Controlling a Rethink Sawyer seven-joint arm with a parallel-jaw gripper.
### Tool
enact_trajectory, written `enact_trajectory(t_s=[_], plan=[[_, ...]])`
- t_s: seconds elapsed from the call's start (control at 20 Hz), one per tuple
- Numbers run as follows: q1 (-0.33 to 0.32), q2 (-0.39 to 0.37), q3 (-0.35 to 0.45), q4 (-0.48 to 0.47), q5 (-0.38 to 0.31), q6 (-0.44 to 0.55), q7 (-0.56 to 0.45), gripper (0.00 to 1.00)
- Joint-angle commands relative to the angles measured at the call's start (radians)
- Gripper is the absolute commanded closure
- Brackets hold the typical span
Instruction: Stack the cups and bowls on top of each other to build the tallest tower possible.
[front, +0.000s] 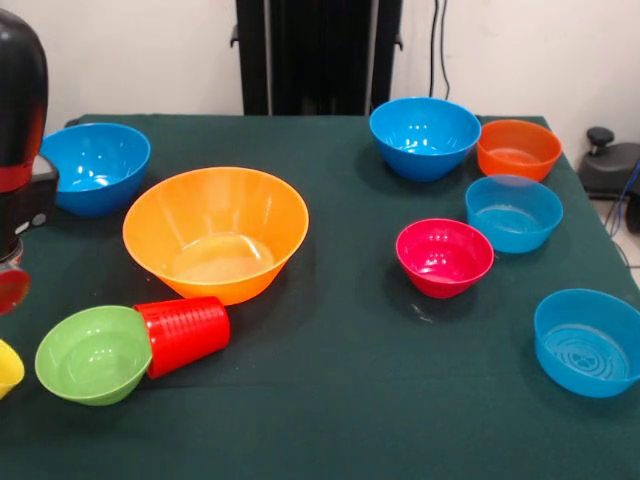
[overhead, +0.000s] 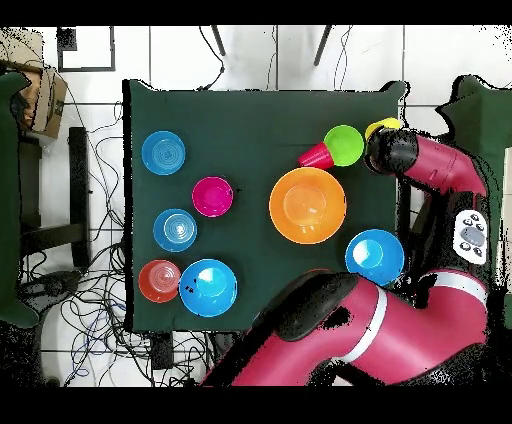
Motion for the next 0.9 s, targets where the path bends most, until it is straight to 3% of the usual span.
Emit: enact_trajectory(t_s=[0.05,0.25,0.6,0.9], plan=[[-0.060,-0.073,0.146,0.105,-0.135,-0.012,-0.395,1.00],[-0.038,-0.114,0.142,0.161,-0.148,-0.018,-0.337,1.00],[0.019,-0.255,0.116,0.302,-0.147,0.028,-0.227,1.00],[0.059,-0.300,0.095,0.333,-0.141,0.066,-0.161,1.00]])
